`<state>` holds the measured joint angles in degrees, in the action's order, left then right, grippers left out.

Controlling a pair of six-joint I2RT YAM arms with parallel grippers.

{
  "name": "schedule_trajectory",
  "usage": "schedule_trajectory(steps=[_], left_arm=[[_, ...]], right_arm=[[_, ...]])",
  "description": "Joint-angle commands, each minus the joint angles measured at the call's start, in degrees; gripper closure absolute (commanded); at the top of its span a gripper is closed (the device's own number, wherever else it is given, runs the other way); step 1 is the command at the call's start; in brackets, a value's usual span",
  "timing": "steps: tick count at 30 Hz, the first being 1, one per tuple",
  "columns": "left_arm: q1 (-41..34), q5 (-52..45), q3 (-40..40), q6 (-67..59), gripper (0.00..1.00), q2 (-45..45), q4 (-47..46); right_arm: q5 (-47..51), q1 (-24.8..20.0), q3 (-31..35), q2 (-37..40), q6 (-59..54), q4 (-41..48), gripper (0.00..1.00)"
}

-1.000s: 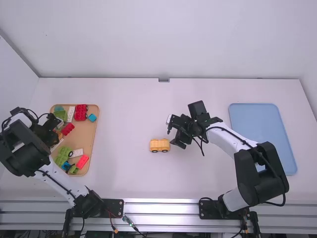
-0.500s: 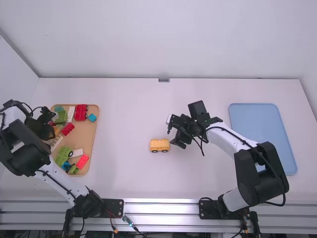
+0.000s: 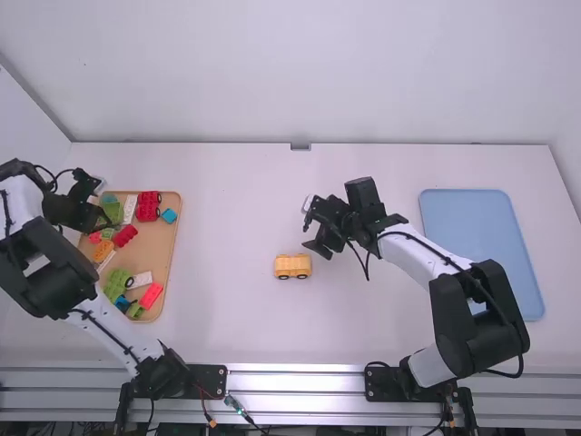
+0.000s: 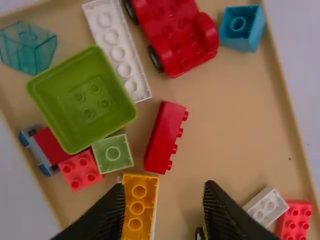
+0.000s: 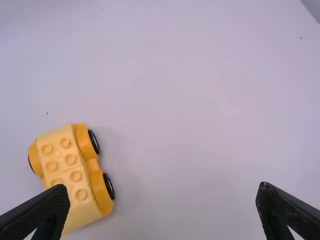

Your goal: Assemble lego blocks to make yellow taxi

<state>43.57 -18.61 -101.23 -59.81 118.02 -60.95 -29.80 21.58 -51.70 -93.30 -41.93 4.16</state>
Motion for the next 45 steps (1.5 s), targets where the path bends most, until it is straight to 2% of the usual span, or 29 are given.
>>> schedule_trajectory(steps=[1, 4, 10, 15, 22, 32, 35, 45], left_arm=[[-0.31, 4.66, -0.35, 5.53, 0.53, -0.59, 0.37], [-0.24, 11.1, 1.05, 9.07, 0.49, -0.59, 2.1], [0.9, 12.15, 5.14, 1.53, 0.37, -0.57, 3.34], [2.69, 13.2, 10.99, -0.02, 0.31, -0.59, 10.27], [4.79, 10.4, 14.71, -2.54, 0.35, -0.57, 14.51], [4.81, 7.23, 16.26, -5.53, 0.35, 0.9, 16.52], [5.07, 7.23, 16.24, -5.6, 0.39, 1.16, 16.74], [5.57, 7.5, 17.99, -4.42, 0.38, 1.16, 19.61]], right_arm=[[-1.49, 0.22, -1.6, 0.83, 1.44, 0.33, 0.01], [-1.42, 0.22, -1.6, 0.83, 1.44, 0.74, 0.01], [-1.46, 0.24, -1.6, 0.83, 1.46, 0.96, 0.01], [-1.46, 0.24, -1.6, 0.83, 1.66, 1.03, 0.01], [-1.46, 0.24, -1.6, 0.83, 1.66, 0.98, 0.01], [-1.46, 0.22, -1.6, 0.83, 1.68, 1.2, 0.01], [-1.49, 0.24, -1.6, 0.83, 1.68, 1.2, 0.01], [-1.44, 0.22, -1.6, 0.83, 1.66, 1.22, 0.01]])
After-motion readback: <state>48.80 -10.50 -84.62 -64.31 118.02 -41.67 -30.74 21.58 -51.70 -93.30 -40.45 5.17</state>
